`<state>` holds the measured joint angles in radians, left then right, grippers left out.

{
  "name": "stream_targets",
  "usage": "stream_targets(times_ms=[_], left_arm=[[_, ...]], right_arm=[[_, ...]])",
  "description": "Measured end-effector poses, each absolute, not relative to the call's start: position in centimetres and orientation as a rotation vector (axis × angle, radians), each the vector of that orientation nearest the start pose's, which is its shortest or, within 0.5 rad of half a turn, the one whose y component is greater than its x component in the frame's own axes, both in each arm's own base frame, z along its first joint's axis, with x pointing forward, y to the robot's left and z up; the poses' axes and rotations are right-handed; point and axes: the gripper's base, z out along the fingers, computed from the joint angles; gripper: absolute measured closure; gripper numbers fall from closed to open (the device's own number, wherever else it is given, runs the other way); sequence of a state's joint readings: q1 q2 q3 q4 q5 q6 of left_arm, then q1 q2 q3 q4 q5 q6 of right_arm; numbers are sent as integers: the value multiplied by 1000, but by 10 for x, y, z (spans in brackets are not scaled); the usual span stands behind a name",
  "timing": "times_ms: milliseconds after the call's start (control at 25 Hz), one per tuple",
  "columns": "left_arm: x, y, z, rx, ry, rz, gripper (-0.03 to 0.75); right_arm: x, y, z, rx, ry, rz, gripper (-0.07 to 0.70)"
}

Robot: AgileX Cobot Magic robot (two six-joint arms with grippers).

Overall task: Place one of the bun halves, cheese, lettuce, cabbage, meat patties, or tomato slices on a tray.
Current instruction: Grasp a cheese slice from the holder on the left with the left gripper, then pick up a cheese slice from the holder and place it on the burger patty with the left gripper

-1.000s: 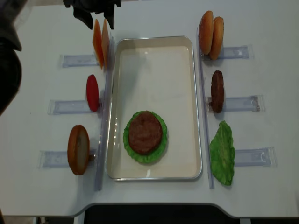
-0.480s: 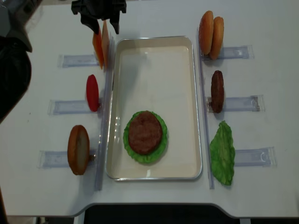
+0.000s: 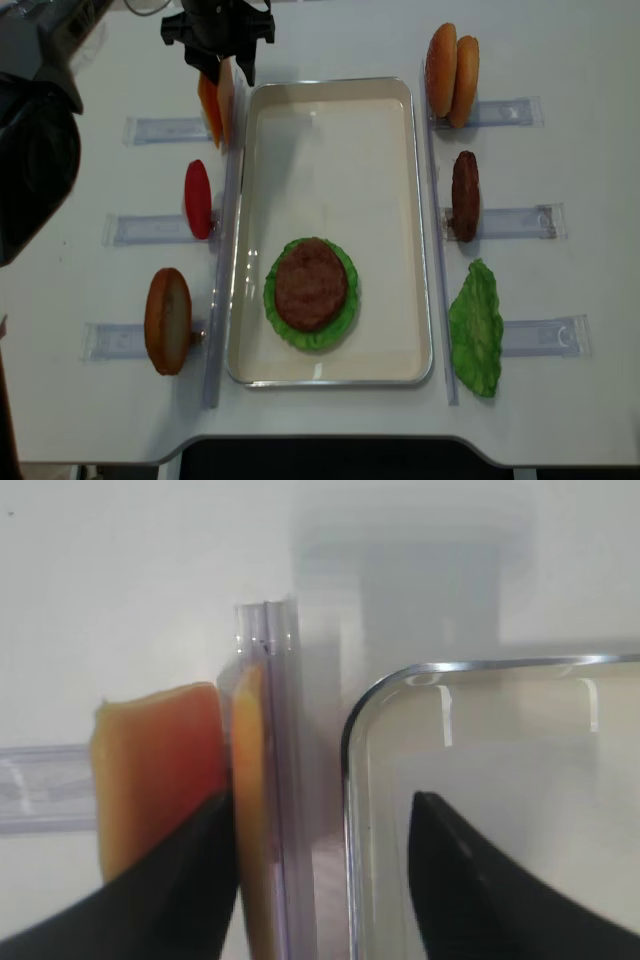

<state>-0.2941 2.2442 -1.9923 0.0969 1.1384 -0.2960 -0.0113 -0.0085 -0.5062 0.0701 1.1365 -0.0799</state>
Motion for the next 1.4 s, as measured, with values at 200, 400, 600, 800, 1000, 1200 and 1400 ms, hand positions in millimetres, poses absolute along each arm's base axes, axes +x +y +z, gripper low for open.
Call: stream_targets(times_ms=[200,400,600,800,1000,1200,1400], left_arm=[[463,-132,210,39,2868,22,412],[461,-130,210,41,2890,44,498],[459,-128,210,50,2912,93,588],[458,-126,210,58,2916,130,672],[458,-126,210,83,2917,133,681],[458,-125,212,109,2915,134,680],[453,-125,230,95,2895,61,680]], right_arm=[[-10,6,273,-79,2102,30,140],[-10,6,273,-79,2102,30,140],[-10,6,273,-79,2102,30,141],[-10,6,273,-79,2102,30,141],[-10,6,273,-79,2102,30,141],[-10,6,273,-79,2102,30,141],[-10,6,273,-79,2102,30,141]])
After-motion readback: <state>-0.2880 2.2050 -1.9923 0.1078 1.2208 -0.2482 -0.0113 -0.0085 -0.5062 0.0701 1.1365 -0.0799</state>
